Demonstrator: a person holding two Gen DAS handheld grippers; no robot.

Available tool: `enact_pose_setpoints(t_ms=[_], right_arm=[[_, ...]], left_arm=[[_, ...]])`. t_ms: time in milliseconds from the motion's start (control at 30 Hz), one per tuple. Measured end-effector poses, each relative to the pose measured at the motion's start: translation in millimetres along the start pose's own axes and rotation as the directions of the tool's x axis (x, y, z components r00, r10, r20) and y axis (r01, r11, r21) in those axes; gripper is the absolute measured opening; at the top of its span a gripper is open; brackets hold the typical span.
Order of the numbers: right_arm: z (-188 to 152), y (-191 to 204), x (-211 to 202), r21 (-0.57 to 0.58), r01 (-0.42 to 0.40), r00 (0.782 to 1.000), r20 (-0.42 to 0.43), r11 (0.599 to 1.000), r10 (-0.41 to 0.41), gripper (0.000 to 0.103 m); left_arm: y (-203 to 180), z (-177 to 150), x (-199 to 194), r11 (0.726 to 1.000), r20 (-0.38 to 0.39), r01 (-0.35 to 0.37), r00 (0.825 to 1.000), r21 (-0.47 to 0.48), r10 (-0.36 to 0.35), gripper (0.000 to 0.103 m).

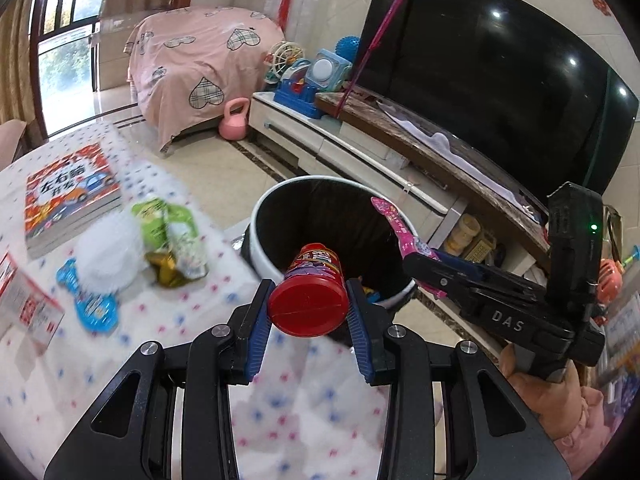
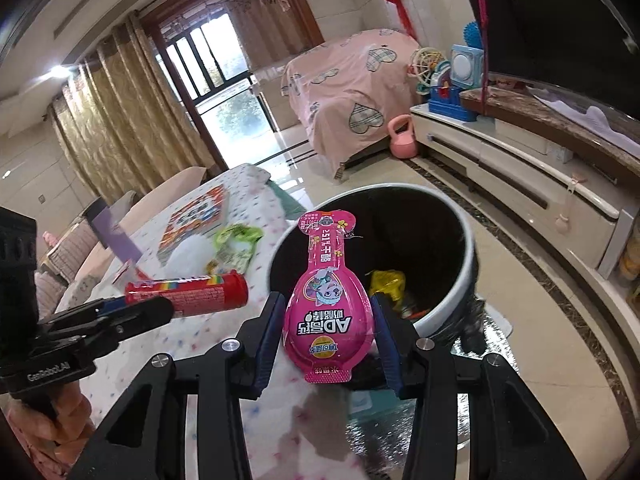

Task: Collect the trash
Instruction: 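Carry both candies over the trash bin and open both tools to drop them, then move both open tools back over the table toward the carton and foam net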

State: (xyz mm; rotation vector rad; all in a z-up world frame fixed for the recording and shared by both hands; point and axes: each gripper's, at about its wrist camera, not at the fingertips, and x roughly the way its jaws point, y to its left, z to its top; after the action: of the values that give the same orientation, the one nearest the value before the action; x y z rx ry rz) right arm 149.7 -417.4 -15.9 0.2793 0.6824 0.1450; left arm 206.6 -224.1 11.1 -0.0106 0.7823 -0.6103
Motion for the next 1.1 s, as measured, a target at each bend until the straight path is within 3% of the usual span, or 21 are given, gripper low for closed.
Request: enact_pose_setpoints(t_ms=[433,867,967,1000,1033,1100], right_arm=[[24,-32,30,0.014,0.043,0.998,-0.035,0.999,-0.043,0.045],[32,-37,58,-0.015,0.053,0.994,-0.092,0.998,-0.054,0.048],[32,-39,60,-0.004,0.040,0.994,-0.100,0.999,-0.040,0.049],[33,-40,60,0.000,0.038,0.994,-0.098,0.999,-0.037,0.054],[32,-40,59,0.004,0.037,0.995,-0.095,0.999,-0.037,0.061],[31,-38,55,0.003,0.043,0.996,-0.082,0.999,-0.043,0.065]], left_arm=[[-8,22,50,1.000,-0.036,-0.008,0.999,0.007,0.008,0.034],[-3,25,72,1.000,-0.076,-0.025,0.997,-0.003,0.025,0.035],[3,24,69,0.999,-0.072,-0.020,0.997,-0.037,0.018,0.056],[4,23,67,0.999,-0.068,-0.023,0.997,-0.045,0.020,0.065],[6,21,63,0.998,-0.062,-0.028,0.998,-0.050,0.025,0.068],[11,17,55,0.998,-0.053,-0.030,0.998,-0.063,0.027,0.068]])
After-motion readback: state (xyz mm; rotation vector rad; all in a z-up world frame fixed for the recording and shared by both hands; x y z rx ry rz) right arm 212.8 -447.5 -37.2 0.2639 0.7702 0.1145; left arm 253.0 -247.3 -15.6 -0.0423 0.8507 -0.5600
